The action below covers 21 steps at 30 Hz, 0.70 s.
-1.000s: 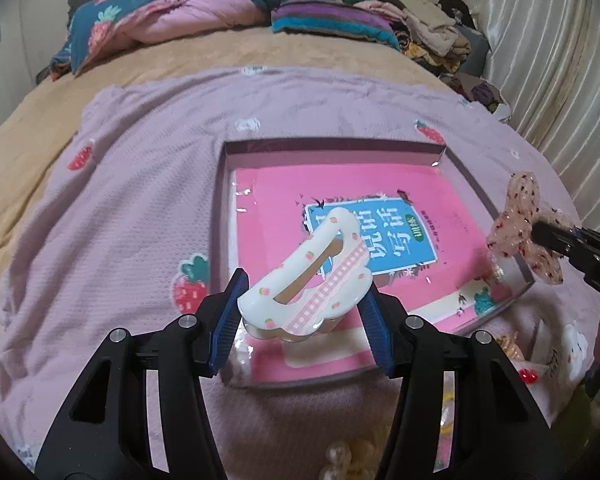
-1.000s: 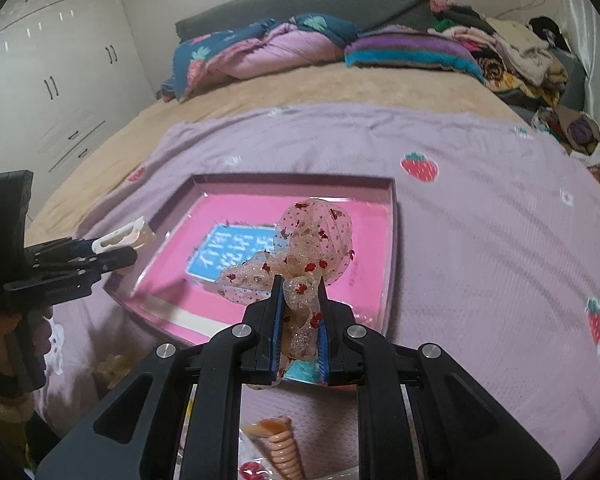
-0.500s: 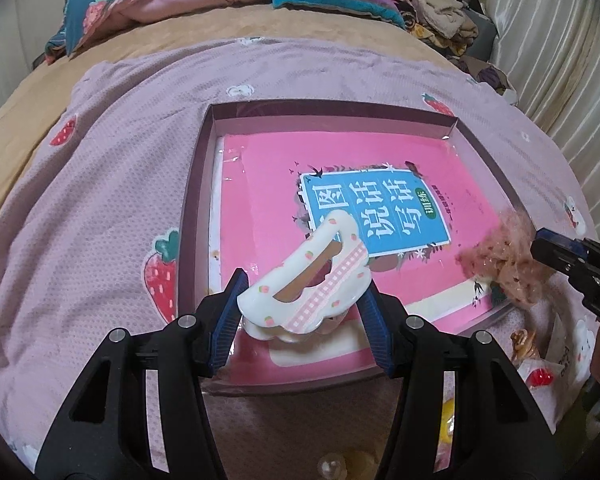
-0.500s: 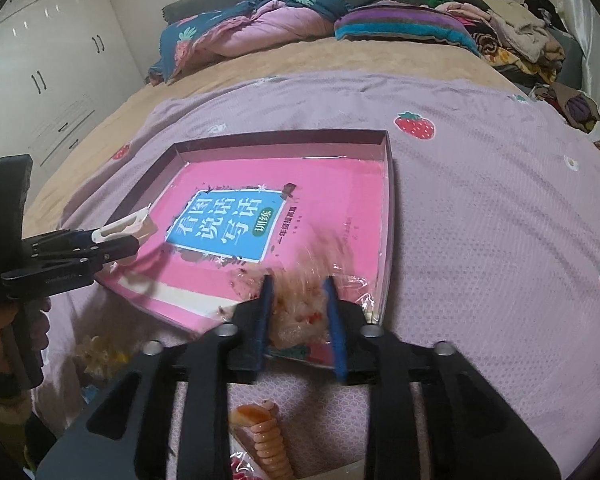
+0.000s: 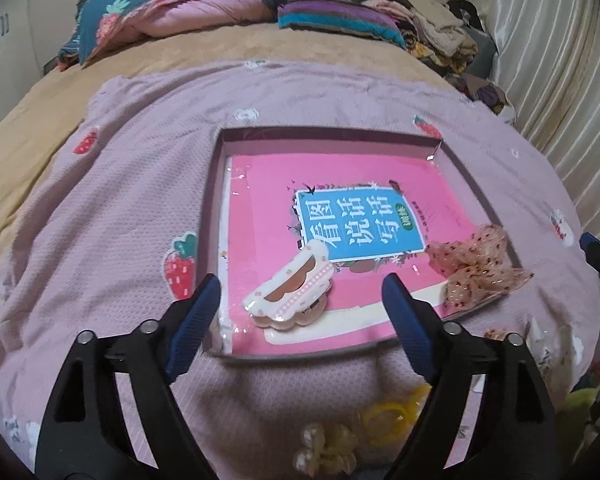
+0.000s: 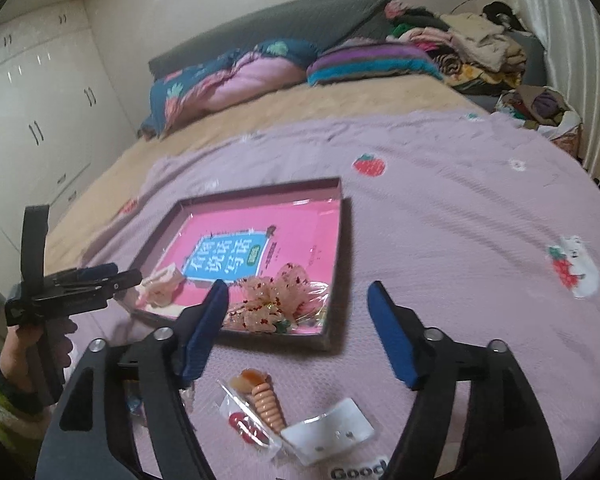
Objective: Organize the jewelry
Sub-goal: 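Open the left tool to drop the claw clip while the right tool releases the bow, then move both tools back toward the remaining accessories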
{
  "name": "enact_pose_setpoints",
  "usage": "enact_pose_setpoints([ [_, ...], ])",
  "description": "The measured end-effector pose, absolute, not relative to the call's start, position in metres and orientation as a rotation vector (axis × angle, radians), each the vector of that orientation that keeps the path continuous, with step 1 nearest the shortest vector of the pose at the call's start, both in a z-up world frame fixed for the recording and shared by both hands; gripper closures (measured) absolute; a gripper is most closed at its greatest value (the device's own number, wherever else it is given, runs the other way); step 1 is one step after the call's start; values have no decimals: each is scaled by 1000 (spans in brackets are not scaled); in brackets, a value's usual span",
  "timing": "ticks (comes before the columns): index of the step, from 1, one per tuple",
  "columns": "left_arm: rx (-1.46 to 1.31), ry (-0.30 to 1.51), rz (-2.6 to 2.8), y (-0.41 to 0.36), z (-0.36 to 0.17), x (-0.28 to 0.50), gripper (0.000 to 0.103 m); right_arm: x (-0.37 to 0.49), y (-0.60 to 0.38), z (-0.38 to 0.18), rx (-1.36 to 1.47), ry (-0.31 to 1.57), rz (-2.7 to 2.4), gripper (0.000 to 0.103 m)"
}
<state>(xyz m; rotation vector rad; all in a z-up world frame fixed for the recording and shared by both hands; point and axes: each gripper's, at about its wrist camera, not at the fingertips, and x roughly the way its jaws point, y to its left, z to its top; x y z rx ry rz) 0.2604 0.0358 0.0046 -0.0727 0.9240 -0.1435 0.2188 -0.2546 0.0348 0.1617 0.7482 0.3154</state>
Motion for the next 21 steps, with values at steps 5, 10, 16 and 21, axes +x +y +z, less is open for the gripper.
enact_pose_setpoints([
  [5, -114, 878, -107, 44, 28, 239, 11, 198, -266, 54, 177, 699, 315, 23],
  [10, -140, 829, -86, 51, 52, 216, 9, 179, -269, 68, 173, 666, 328, 22],
  [16, -143, 779, -79, 53, 71, 191, 9, 158, -266, 78, 160, 645, 352, 22],
  [21, -140, 759, -86, 51, 77, 173, 9, 143, -261, 82, 146, 639, 371, 22],
])
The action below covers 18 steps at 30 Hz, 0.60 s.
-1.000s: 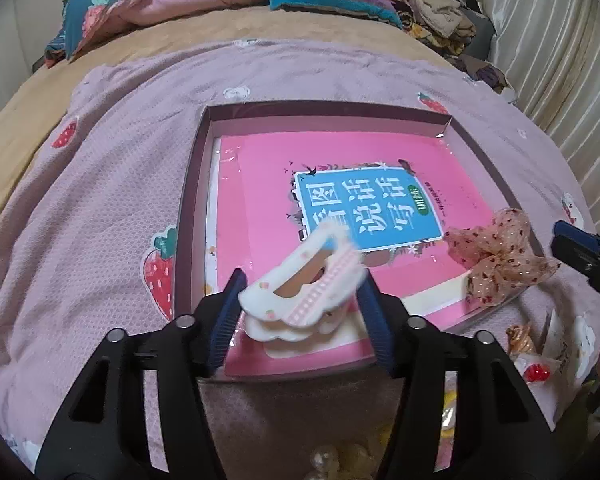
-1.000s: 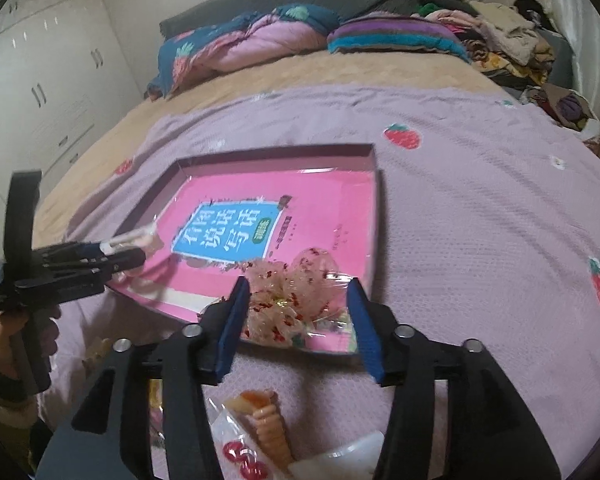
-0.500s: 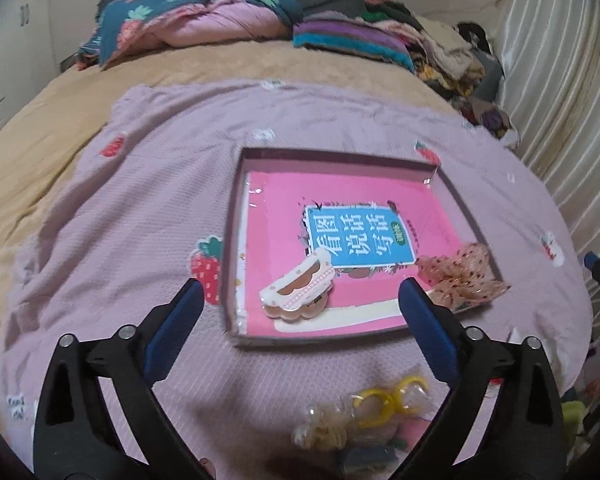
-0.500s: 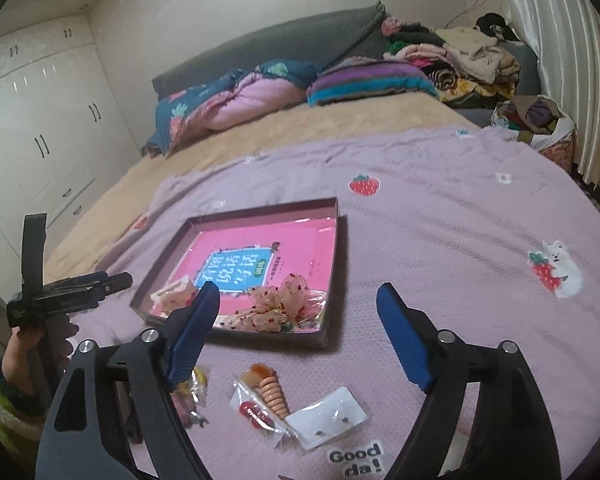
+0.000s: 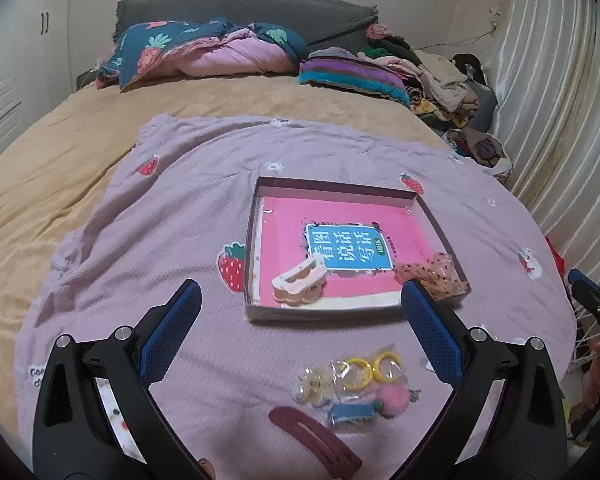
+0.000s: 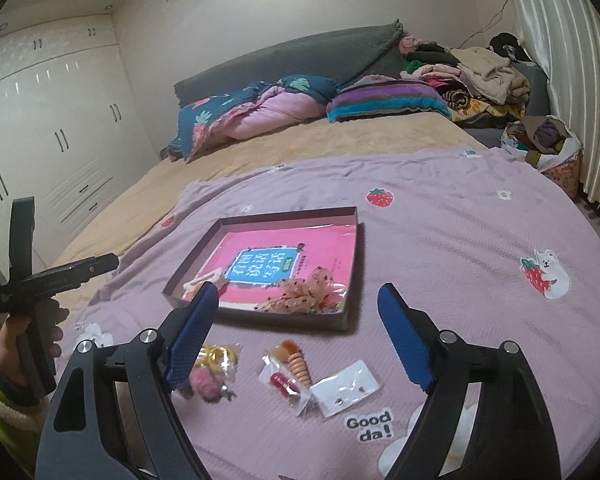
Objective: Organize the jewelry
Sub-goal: 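Move both tools back toward the remaining accessories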
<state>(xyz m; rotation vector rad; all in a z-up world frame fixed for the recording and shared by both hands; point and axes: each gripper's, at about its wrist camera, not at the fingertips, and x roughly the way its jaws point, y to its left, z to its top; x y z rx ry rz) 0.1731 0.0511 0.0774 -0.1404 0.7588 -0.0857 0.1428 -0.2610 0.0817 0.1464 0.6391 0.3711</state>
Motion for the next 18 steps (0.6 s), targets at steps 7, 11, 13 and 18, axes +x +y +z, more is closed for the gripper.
enact_pose_setpoints([
  [7, -130, 752, -91, 47, 75, 152, 9, 121, -252, 78, 120, 646, 397, 22],
  [11, -116, 758, -91, 45, 69, 142, 9, 113, -247, 74, 104, 654, 409, 22],
  [13, -113, 762, -95, 44, 66, 138, 9, 108, -245, 72, 90, 656, 416, 22],
  [18, -106, 773, -88, 42, 58, 127, 9, 101, -238, 66, 64, 680, 431, 22],
])
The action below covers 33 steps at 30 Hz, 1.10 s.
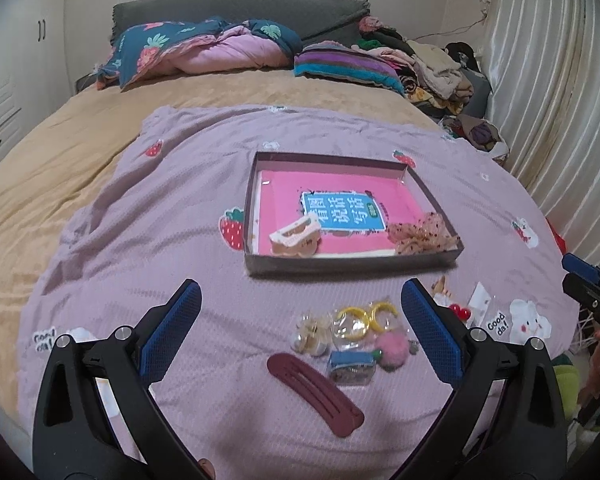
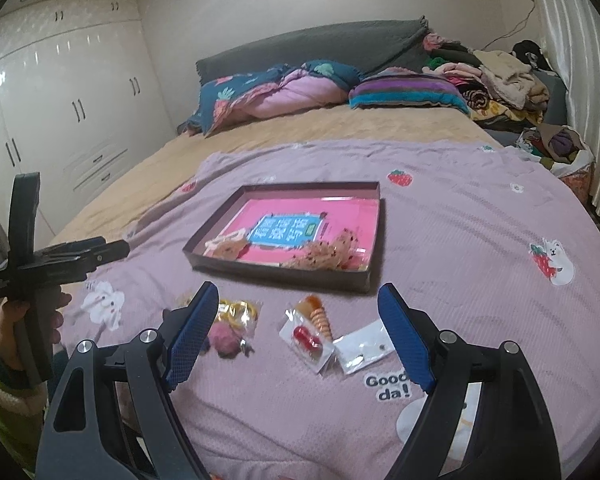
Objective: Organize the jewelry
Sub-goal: 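Move both tools back toward the remaining accessories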
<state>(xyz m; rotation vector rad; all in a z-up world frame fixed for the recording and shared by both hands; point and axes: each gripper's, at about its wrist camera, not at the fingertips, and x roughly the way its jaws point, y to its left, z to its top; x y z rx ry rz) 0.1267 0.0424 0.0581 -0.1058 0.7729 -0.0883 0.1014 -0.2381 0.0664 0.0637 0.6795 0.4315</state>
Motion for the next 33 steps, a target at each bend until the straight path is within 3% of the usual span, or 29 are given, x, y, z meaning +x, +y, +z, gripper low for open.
enact_pose_setpoints([
  [33, -65, 894, -135, 24, -4, 103, 9, 79, -204, 17, -74, 794, 485, 22],
])
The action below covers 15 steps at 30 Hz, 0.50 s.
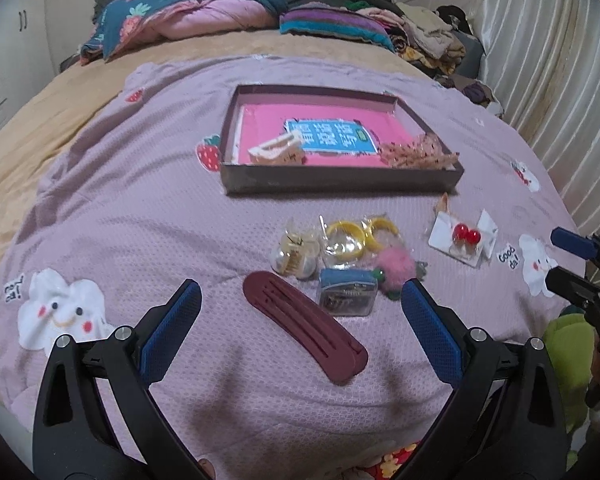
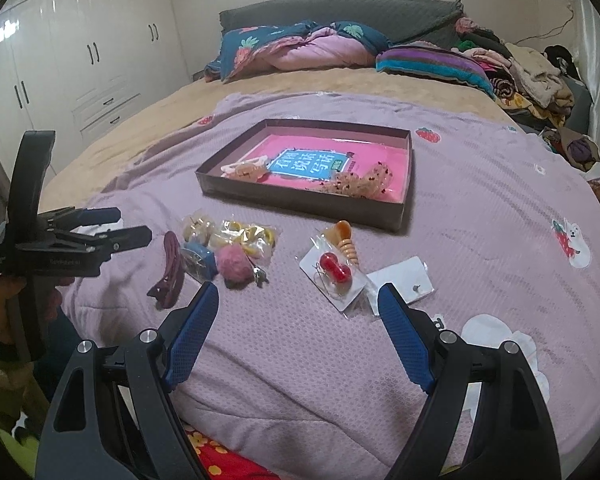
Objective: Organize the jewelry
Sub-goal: 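Move both tools back toward the remaining accessories, then grasp the pearl claw clip with the left tool while the right tool grasps the red-bead earring packet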
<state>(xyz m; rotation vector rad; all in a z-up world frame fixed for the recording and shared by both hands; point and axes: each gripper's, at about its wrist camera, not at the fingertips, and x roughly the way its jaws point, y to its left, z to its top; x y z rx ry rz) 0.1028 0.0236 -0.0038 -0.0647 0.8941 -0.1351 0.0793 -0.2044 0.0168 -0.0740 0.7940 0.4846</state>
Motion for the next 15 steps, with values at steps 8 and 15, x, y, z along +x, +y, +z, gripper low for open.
enact_pose_setpoints([
  [8, -83, 924, -142, 25, -19, 121, 11, 85, -207, 1, -78, 824, 466, 22],
  [15, -155, 971, -177, 35, -31, 149, 29, 93, -210, -7, -78, 842, 453, 22],
])
